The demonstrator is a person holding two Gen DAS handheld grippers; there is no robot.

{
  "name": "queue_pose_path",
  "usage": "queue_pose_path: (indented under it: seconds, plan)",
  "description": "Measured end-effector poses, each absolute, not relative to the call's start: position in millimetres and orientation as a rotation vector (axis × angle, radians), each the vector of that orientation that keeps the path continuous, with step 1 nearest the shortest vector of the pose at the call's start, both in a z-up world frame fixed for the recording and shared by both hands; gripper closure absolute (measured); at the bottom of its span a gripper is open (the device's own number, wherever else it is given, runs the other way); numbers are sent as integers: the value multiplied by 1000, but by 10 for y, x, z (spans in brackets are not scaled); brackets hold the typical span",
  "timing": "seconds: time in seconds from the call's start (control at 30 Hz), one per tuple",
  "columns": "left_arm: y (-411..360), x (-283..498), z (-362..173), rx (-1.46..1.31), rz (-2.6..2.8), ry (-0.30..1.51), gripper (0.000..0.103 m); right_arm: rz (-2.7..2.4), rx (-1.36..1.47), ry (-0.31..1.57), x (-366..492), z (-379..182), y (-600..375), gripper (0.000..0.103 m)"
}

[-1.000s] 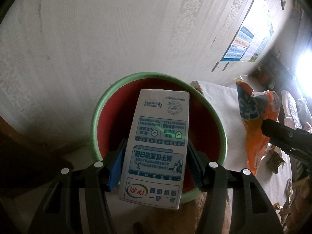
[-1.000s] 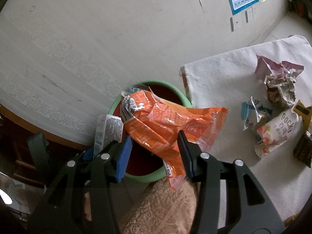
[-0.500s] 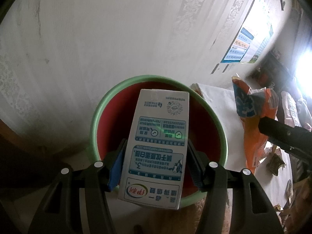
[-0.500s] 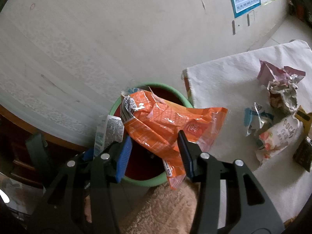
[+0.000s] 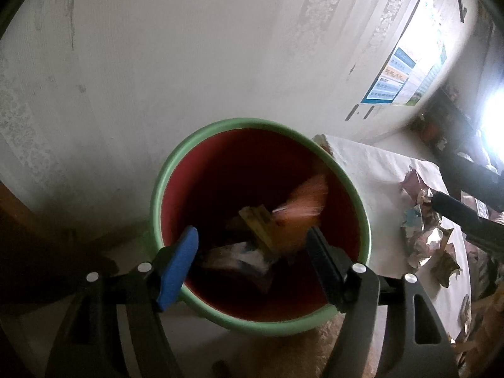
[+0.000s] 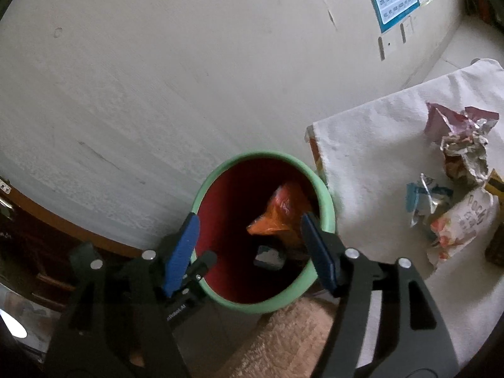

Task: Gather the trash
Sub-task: 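Open both tools over the bin, dropping the carton and orange bag, then grasp the yellow snack wrapper with the right tool while the left tool reaches the Pocky box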

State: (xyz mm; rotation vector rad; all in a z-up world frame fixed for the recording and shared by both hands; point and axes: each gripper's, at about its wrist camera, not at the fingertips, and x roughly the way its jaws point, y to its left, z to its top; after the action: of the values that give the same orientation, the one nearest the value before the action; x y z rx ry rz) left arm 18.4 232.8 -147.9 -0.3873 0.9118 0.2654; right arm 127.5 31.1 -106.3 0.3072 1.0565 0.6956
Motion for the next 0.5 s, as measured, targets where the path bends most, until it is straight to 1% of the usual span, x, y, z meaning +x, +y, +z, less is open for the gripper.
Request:
queue_pose_path:
  seconds: [0.23,0.37,0.5]
  plan:
    - [2186,95,-1336,-373,244,884,36,657,225,1041,1017,-1017,23,38]
    - [2008,79,-1383,-364,210,909,36,624,220,1075,745,-1159,-279,38]
    - [1713,84,-1402,-326,154,933,36,559,158,1100,491,-1352,-590,38]
